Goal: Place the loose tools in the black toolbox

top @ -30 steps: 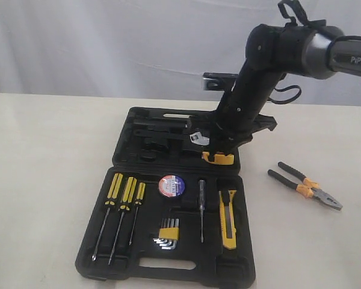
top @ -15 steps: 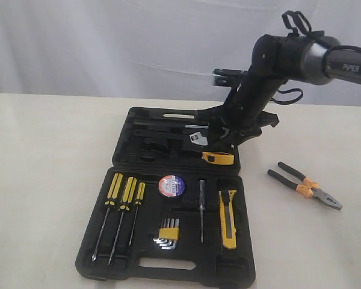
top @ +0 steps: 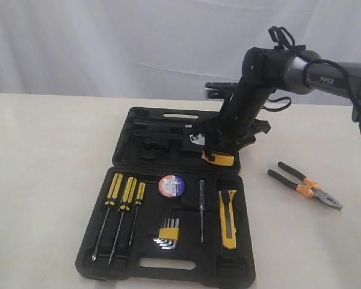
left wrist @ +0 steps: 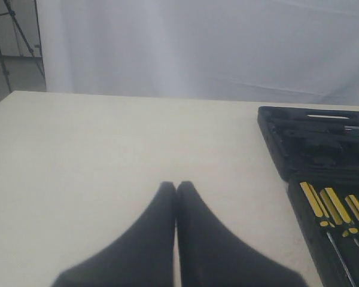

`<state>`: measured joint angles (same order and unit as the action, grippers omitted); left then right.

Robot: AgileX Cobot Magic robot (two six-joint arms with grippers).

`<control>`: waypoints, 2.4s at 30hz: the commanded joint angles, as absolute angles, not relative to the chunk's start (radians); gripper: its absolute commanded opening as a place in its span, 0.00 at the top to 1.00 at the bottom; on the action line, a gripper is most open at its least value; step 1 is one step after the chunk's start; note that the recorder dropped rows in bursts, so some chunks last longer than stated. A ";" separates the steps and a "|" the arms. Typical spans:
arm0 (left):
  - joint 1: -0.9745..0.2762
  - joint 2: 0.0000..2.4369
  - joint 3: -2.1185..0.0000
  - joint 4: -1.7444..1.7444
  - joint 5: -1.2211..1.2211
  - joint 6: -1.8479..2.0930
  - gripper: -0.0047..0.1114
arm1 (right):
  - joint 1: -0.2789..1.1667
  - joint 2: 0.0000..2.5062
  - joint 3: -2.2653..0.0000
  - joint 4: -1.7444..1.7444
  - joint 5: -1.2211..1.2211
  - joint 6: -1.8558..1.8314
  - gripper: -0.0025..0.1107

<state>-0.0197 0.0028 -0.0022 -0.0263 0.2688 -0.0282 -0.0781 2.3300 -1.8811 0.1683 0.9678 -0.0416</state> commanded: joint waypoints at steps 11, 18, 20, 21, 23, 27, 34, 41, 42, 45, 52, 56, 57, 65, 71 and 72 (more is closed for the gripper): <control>-0.022 0.000 0.000 -0.025 0.268 -0.030 0.96 | -0.083 2.355 -1.885 0.108 1.037 -0.121 0.36; -0.022 0.000 0.000 -0.025 0.268 -0.030 0.96 | -0.083 2.356 -1.885 0.092 1.056 -0.119 0.35; -0.022 0.000 0.000 -0.025 0.268 -0.030 0.96 | -0.083 2.356 -1.885 0.092 1.056 -0.110 0.35; -0.022 0.000 0.000 -0.025 0.268 -0.030 0.96 | -0.083 2.356 -1.885 0.092 1.056 -0.105 0.35; -0.022 0.000 0.000 -0.025 0.268 -0.030 0.96 | -0.083 2.356 -1.885 0.092 1.053 -0.099 0.37; -0.022 0.000 0.000 -0.025 0.268 -0.030 0.96 | -0.083 2.356 -1.885 0.092 1.049 -0.099 0.51; -0.022 0.000 0.000 -0.025 0.268 -0.030 0.96 | -0.077 2.356 -1.885 0.092 1.026 -0.163 0.44; -0.022 0.000 0.000 -0.025 0.268 -0.030 0.96 | -0.062 2.356 -1.896 0.073 1.033 -0.175 0.44; -0.022 0.000 0.000 -0.025 0.268 -0.030 0.96 | -0.062 2.356 -1.905 0.077 1.046 -0.161 0.44; -0.022 0.000 0.000 -0.025 0.268 -0.030 0.96 | -0.062 2.354 -1.941 0.077 1.105 -0.129 0.44; -0.022 0.000 0.000 -0.025 0.268 -0.030 0.96 | -0.066 2.354 -2.002 0.072 1.145 -0.078 0.44; -0.022 0.000 0.000 -0.025 0.268 -0.030 0.96 | -0.056 2.354 -2.002 0.017 1.128 -0.077 0.44; -0.022 0.000 0.000 -0.025 0.268 -0.030 0.96 | -0.052 2.354 -2.002 -0.013 1.126 -0.077 0.44; -0.022 0.000 0.000 -0.025 0.268 -0.030 0.96 | -0.042 2.356 -2.002 0.000 1.097 -0.097 0.37; -0.022 0.000 0.000 -0.025 0.268 -0.030 0.96 | -0.040 2.357 -2.002 0.000 1.099 -0.095 0.30; -0.022 0.000 0.000 -0.025 0.268 -0.030 0.96 | -0.040 2.357 -2.002 0.000 1.099 -0.095 0.30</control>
